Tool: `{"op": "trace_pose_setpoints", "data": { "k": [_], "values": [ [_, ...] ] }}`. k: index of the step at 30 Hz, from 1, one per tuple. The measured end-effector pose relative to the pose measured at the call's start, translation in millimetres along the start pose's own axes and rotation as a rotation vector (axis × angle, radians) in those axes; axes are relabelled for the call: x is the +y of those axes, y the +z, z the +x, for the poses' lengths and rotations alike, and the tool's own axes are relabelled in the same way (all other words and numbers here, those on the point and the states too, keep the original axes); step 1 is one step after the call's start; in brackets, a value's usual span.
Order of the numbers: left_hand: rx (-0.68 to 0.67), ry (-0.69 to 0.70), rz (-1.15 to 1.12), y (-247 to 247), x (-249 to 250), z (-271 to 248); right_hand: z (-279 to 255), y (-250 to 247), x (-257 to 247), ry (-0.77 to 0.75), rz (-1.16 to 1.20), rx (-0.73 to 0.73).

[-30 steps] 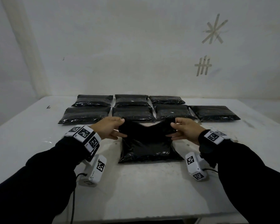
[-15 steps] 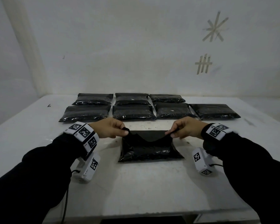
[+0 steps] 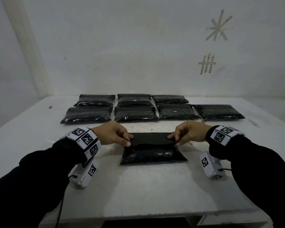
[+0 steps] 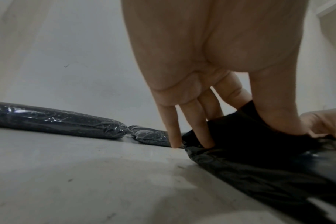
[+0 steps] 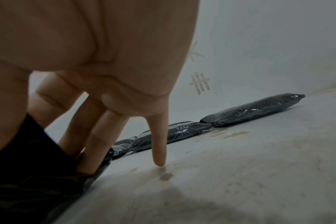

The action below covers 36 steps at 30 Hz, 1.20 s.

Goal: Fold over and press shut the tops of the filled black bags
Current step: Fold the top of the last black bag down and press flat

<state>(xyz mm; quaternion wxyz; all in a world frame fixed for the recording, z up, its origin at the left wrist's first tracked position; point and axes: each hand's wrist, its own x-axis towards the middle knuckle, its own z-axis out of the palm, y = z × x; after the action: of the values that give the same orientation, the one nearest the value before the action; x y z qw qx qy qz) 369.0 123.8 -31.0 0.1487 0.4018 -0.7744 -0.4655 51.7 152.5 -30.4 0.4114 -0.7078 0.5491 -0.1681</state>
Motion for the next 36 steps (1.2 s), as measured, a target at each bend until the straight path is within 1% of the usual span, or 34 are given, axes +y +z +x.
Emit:
{"op": "trace_pose_setpoints", "data": {
  "k": [2,7,17,24,27,31,32,34,36],
  "values": [
    [0.001,-0.019,0.022,1,1,0,-1,0,0,0.002,-0.020,-0.008],
    [0.003,-0.046,0.169,4,3,-2,-4,3,-4,0.020,-0.109,-0.024],
    [0.056,-0.019,0.487,12,7,-3,-10,14,-6,0.016,-0.262,0.048],
    [0.086,0.023,0.587,14,9,-4,-10,16,-10,-0.012,-0.388,0.059],
    [0.113,0.040,0.646,18,12,-8,-12,17,-12,-0.031,-0.472,0.069],
    [0.124,0.025,0.964,24,21,-13,-13,23,-21,-0.057,-0.632,0.114],
    [0.129,0.027,1.013,25,24,-15,-13,24,-23,-0.062,-0.675,0.130],
    [0.117,0.060,1.028,27,26,-17,-16,25,-25,-0.076,-0.766,0.152],
    [0.074,0.085,0.979,27,25,-17,-18,26,-28,-0.082,-0.811,0.140]
  ]
}}
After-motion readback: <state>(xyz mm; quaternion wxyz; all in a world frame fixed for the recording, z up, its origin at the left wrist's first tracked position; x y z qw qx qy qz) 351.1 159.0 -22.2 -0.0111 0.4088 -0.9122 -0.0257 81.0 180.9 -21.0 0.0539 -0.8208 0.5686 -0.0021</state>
